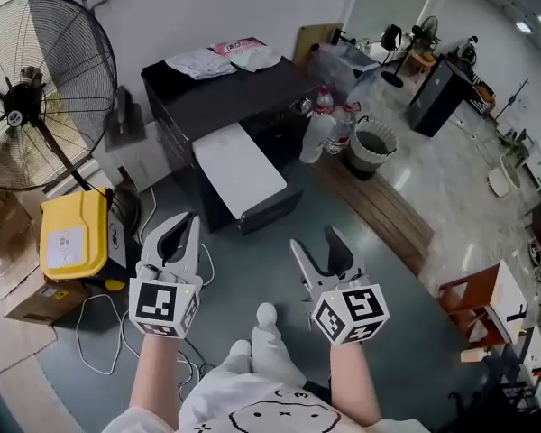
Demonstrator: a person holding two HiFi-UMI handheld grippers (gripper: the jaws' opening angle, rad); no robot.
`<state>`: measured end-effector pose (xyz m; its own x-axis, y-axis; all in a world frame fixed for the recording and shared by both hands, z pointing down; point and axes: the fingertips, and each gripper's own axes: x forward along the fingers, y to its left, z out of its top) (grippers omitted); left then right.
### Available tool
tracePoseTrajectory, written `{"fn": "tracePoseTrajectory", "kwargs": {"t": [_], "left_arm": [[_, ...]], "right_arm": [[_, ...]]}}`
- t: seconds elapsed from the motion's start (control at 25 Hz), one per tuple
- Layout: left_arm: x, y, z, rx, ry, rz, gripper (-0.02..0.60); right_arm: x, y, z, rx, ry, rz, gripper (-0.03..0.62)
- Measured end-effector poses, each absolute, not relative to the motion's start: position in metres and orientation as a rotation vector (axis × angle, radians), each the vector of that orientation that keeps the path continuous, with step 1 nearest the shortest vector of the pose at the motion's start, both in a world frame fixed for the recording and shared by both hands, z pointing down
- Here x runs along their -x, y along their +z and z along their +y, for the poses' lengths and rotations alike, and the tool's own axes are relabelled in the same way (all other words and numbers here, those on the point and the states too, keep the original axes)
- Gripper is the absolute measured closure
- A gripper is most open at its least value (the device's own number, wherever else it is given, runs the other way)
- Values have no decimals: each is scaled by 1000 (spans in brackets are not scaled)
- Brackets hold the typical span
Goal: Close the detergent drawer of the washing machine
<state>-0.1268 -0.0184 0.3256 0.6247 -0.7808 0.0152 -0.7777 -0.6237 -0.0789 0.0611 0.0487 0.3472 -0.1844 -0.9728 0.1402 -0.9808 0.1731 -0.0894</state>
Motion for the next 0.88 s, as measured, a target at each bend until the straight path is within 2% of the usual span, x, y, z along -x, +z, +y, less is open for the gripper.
{"fn": "tracePoseTrajectory", "kwargs": {"t": [0.88], "left_arm": [[98, 365, -74, 2752, -218, 1489, 565]], "right_arm": [[-79, 509, -39, -1769, 868, -2413, 312]]}}
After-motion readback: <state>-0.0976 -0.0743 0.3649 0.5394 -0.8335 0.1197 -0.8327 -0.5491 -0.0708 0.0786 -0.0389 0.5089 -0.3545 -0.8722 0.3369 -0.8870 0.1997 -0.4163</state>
